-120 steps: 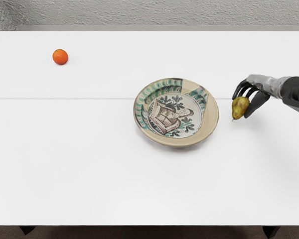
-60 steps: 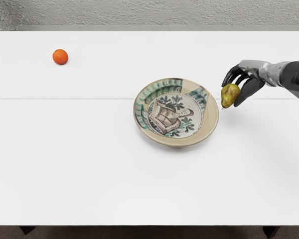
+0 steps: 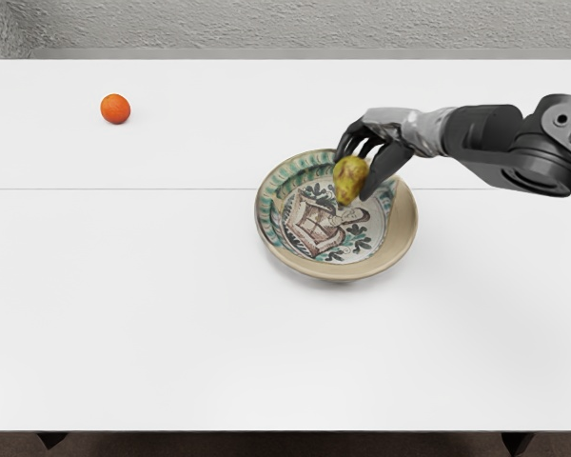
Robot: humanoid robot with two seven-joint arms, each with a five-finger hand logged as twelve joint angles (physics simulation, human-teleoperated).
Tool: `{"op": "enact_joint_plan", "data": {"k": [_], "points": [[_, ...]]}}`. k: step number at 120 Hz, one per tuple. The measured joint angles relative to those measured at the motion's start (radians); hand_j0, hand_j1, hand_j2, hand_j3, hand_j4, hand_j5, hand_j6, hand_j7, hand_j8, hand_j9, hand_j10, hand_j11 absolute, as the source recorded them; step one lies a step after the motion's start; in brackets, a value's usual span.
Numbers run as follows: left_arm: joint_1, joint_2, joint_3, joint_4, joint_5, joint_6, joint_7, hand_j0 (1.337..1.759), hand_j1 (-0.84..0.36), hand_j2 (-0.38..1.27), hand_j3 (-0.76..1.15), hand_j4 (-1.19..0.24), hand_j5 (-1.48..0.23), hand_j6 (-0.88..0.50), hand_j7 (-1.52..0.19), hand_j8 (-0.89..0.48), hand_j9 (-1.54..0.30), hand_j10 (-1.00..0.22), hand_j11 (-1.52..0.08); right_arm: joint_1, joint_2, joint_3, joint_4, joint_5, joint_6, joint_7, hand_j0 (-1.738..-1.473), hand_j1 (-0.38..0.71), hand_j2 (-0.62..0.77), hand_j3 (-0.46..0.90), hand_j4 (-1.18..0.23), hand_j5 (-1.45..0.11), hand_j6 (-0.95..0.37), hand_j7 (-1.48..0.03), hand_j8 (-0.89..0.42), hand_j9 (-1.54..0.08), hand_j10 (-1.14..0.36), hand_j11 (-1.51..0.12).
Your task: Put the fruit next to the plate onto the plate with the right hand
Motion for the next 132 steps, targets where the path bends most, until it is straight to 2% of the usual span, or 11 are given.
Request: {"op": "enact_joint_plan", "data": {"k": [27, 45, 54, 63, 75, 94, 102, 111, 132], "points": [[0.0, 0.0, 0.0, 0.0, 0.0, 0.0, 0.0, 1.658, 0.35, 0.0, 0.0, 0.0, 0.0, 0.0, 0.0, 0.0, 0.0, 0.0, 0.0, 0.012, 0.071, -0.001, -0.034, 0.001, 0.0, -0.02, -1.658, 0.33, 0.42, 0.0, -0.64, -0.92, -0.45, -0.89, -0.47, -0.91, -0.68, -0.91], [-0.001, 0.0, 0.0, 0.0, 0.0, 0.0, 0.0, 1.658, 0.35, 0.0, 0.0, 0.0, 0.0, 0.0, 0.0, 0.0, 0.0, 0.0, 0.0, 0.028, 0.088, -0.006, -0.041, 0.001, -0.004, -0.033, -1.658, 0.01, 0.2, 0.0, -0.34, -0.48, -0.25, -0.47, -0.26, -0.48, -0.36, -0.48], [-0.001, 0.0, 0.0, 0.0, 0.0, 0.0, 0.0, 1.658, 0.35, 0.0, 0.0, 0.0, 0.0, 0.0, 0.0, 0.0, 0.0, 0.0, 0.0, 0.033, 0.084, -0.005, -0.03, 0.013, 0.008, -0.035, -1.658, -0.09, 0.14, 0.0, -0.25, -0.35, -0.18, -0.34, -0.19, -0.34, -0.26, -0.34], [0.0, 0.0, 0.0, 0.001, 0.0, 0.0, 0.0, 1.658, 0.35, 0.0, 0.0, 0.0, 0.0, 0.0, 0.0, 0.0, 0.0, 0.0, 0.0, 0.033, 0.07, -0.003, -0.004, 0.084, 0.02, -0.036, -1.658, -0.16, 0.09, 0.0, -0.18, -0.25, -0.14, -0.25, -0.14, -0.25, -0.19, -0.25], [0.0, 0.0, 0.0, 0.001, 0.0, 0.0, 0.0, 1.658, 0.35, 0.0, 0.0, 0.0, 0.0, 0.0, 0.0, 0.0, 0.0, 0.0, 0.0, 0.027, -0.034, 0.011, 0.078, 0.285, 0.073, -0.037, -1.658, -0.22, 0.05, 0.0, -0.12, -0.17, -0.1, -0.17, -0.1, -0.17, -0.13, -0.17], [0.0, 0.0, 0.0, 0.002, 0.0, 0.0, 0.0, 1.658, 0.35, 0.0, 0.0, 0.0, 0.0, 0.0, 0.0, 0.0, 0.0, 0.0, 0.0, -0.006, -0.271, 0.051, 0.149, 0.737, 0.302, -0.037, -1.658, -0.27, 0.02, 0.0, -0.08, -0.1, -0.06, -0.1, -0.06, -0.1, -0.08, -0.1], [0.0, 0.0, 0.0, 0.002, 0.0, 0.0, 0.0, 1.658, 0.35, 0.0, 0.0, 0.0, 0.0, 0.0, 0.0, 0.0, 0.0, 0.0, 0.0, -0.053, -0.374, 0.058, 0.145, 0.912, 0.343, -0.037, -1.658, -0.28, 0.01, 0.0, -0.06, -0.09, -0.06, -0.09, -0.06, -0.09, -0.07, -0.09], [0.0, 0.0, 0.0, 0.002, 0.0, 0.0, 0.0, 1.658, 0.35, 0.0, 0.0, 0.0, 0.0, 0.0, 0.0, 0.0, 0.0, 0.0, 0.0, -0.113, -0.461, 0.061, 0.105, 1.051, 0.367, -0.037, -1.658, -0.29, 0.01, 0.0, -0.05, -0.07, -0.05, -0.07, -0.05, -0.07, -0.06, -0.07], [-0.001, 0.0, 0.0, -0.002, 0.0, -0.002, 0.0, 1.658, 0.35, 0.0, 0.0, 0.0, 0.0, 0.0, 0.0, 0.0, 0.0, 0.0, 0.0, -0.174, -0.56, 0.058, 0.045, 1.161, 0.386, -0.037, -1.658, -0.3, 0.0, 0.0, -0.04, -0.05, -0.04, -0.05, -0.04, -0.05, -0.04, -0.05]]}}
